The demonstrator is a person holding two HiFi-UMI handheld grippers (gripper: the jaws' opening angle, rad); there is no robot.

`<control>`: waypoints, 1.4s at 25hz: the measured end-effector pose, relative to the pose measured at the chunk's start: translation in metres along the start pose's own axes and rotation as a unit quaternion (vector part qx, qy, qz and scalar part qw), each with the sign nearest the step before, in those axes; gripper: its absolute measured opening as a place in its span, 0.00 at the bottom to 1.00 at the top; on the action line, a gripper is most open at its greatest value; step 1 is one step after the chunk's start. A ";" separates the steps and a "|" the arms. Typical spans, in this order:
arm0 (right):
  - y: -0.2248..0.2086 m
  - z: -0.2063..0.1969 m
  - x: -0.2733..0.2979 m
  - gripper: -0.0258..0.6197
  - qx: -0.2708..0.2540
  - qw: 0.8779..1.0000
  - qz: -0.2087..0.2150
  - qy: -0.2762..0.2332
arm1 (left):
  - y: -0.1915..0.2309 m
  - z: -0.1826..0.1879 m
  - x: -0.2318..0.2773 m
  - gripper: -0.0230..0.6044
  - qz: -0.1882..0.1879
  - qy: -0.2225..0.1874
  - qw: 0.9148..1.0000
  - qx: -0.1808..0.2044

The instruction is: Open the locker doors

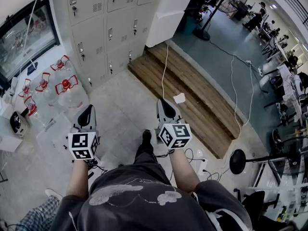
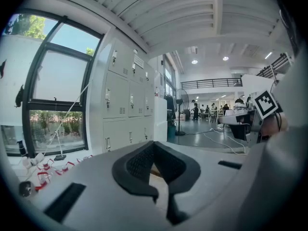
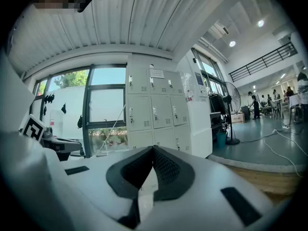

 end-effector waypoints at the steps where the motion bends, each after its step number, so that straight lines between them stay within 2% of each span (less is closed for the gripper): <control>1: 0.001 0.000 -0.001 0.09 -0.002 1.000 0.000 -0.002 | 0.000 0.000 -0.002 0.05 0.000 -0.003 1.000 -0.001; 11: -0.002 0.004 -0.012 0.09 -0.002 1.000 -0.007 -0.015 | -0.002 0.008 -0.012 0.05 0.004 -0.014 1.000 0.009; 20: -0.001 0.003 -0.014 0.09 -0.009 1.000 -0.013 -0.013 | -0.001 0.002 -0.021 0.05 0.002 -0.013 1.000 -0.006; 24: -0.007 0.001 -0.016 0.09 0.003 0.999 -0.021 -0.041 | -0.001 0.000 -0.021 0.05 0.024 -0.033 0.999 -0.001; 26: -0.009 -0.001 -0.014 0.11 0.000 0.999 -0.015 -0.038 | -0.001 0.000 -0.016 0.06 0.036 -0.041 0.998 0.008; 27: -0.011 -0.002 -0.012 0.20 0.000 0.999 -0.010 -0.034 | -0.002 0.000 -0.013 0.14 0.035 -0.042 0.998 0.007; 28: -0.013 -0.003 -0.010 0.33 0.001 1.000 -0.007 -0.030 | -0.004 0.000 -0.008 0.26 0.032 -0.040 0.999 0.003; 29: -0.016 -0.003 -0.007 0.38 0.002 1.000 -0.005 -0.025 | -0.006 0.000 -0.002 0.29 0.027 -0.037 0.999 -0.003; 30: -0.021 -0.004 -0.004 0.42 0.001 1.000 -0.006 -0.021 | -0.009 0.001 0.004 0.32 0.021 -0.036 0.999 -0.007; 33: -0.038 -0.008 0.007 0.50 0.004 1.000 -0.008 -0.009 | -0.021 0.001 0.028 0.54 -0.003 -0.033 0.999 -0.014; 35: -0.055 -0.011 0.018 0.50 0.012 1.000 -0.008 -0.003 | -0.028 0.001 0.047 0.58 -0.014 -0.030 0.999 -0.017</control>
Point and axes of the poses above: the fingertips, and each gripper's own axes: x forward along the fingers, y to its left, z out of its top, the point moved 5 cm from there along -x, backward along the fingers, and after that the axes turned 7 degrees about x, right-handed, at the moved point
